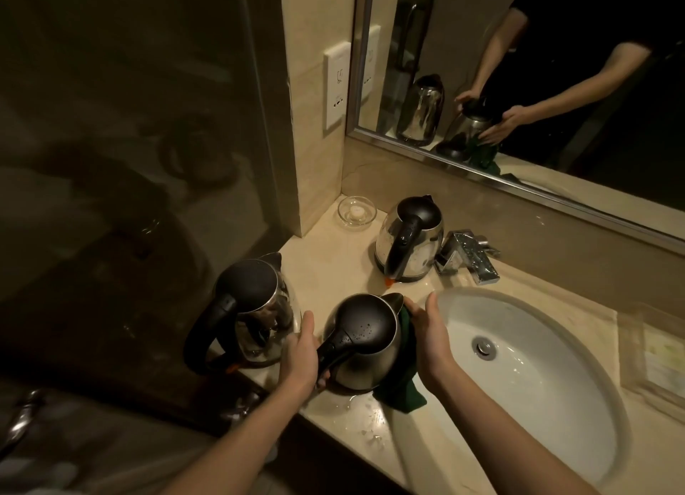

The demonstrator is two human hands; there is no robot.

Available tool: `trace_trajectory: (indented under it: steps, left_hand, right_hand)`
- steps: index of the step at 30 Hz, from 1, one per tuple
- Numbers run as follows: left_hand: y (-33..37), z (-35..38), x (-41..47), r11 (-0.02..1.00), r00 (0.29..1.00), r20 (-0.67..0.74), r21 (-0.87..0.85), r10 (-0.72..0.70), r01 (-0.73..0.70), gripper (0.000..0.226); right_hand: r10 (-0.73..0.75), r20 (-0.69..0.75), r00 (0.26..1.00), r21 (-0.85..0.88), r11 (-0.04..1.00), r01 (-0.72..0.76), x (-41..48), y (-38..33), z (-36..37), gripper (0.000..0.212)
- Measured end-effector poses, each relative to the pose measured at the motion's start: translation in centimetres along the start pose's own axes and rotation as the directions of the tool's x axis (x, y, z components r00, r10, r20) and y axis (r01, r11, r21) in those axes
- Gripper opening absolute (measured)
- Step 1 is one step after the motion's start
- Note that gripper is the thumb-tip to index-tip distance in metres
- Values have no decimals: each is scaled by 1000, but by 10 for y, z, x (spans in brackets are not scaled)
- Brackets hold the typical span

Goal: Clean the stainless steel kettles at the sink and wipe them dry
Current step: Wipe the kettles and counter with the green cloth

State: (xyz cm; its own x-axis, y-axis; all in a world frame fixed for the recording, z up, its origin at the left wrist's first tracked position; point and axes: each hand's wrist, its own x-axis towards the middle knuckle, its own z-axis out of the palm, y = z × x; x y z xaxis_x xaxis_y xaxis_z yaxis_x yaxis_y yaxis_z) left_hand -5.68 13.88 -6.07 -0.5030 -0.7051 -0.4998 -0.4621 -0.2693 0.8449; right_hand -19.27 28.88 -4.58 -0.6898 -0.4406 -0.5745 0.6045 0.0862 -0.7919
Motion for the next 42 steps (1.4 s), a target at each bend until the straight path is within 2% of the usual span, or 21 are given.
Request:
trace_trajectory:
  steps: [2,5,7,9,12,16,22,27,34,37,42]
  left_hand:
    - [2,6,-5,996,988,-129,18,84,-83,61]
    - [9,19,-10,982,971,-194,150,140,-112,66]
    - [9,26,-9,965,952,-255,237,169,-108,69]
    - [8,26,-8,959,938,-278,248,208,-139,65]
    - [7,22,-4,956,938,-238,213,251,-201,60]
    - [14,13,3,928,933,-175,264,315,-264,67]
    - [21,7,15,873,928,-46,359,370,-330,65]
    - [22,7,14,842,920,-29,415,390,-344,64]
    - [23,6,12,833,905,-42,410,423,-370,73]
    - [22,6,13,826,903,-44,425,428,-371,80]
    - [24,7,15,787,892,-49,494,448,-369,71]
  right_hand:
    - [28,-40,999,-74,997,-31,1,7,0,76]
    - [107,-76,991,-138,984,-116,4,11,-3,75]
    - [158,-39,987,-99,982,-161,5,9,-5,78]
    - [168,23,986,-4,986,-168,5,4,-5,79]
    - [116,92,989,90,988,-125,7,-9,-9,77]
    - [56,108,993,115,991,-69,15,-10,-18,78]
    - [142,130,981,-106,986,-128,29,6,-31,77]
    - [223,179,958,-246,953,-176,36,-9,-30,78]
    - [166,362,917,-289,956,-59,43,-41,-9,82]
    - [254,399,881,-380,920,-93,48,-43,-8,81]
    - [409,380,830,-493,849,-192,58,-32,-11,84]
